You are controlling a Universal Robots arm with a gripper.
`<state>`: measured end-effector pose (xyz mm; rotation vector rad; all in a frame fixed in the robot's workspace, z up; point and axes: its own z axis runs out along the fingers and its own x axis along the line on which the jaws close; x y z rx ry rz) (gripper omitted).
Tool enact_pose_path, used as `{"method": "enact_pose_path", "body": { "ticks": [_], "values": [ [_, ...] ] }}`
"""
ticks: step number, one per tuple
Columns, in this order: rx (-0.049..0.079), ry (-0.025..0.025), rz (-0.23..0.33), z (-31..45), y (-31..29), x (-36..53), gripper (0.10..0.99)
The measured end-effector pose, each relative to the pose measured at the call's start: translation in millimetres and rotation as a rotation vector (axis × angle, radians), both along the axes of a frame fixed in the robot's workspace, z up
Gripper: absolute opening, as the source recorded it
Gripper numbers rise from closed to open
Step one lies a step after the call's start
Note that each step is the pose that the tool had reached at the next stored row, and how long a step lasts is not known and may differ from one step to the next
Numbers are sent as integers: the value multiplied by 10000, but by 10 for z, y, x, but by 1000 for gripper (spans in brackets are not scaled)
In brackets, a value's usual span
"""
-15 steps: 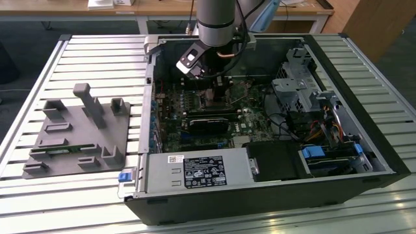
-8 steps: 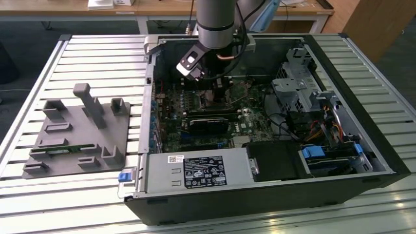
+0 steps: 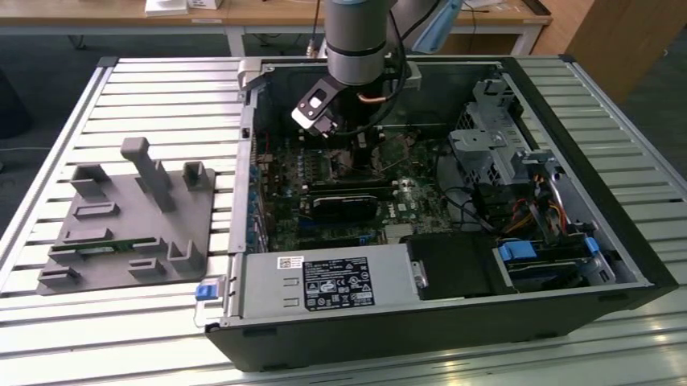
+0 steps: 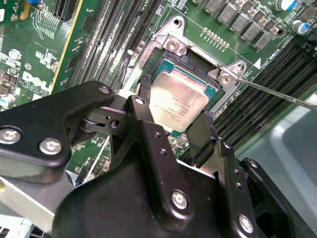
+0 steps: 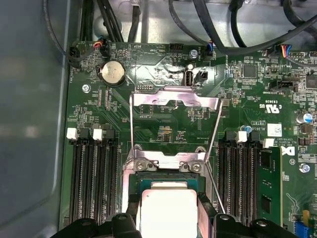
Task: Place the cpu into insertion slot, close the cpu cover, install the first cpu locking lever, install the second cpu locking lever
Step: 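Place the cpu into insertion slot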
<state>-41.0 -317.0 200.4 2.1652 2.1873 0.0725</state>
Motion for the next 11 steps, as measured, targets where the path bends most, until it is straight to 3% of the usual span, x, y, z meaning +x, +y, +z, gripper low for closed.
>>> {"method": "enact_pose_path", "body": {
  "ticks": [11],
  "values": [
    [0,3,-6,-49,0,0,537]
  ]
}}
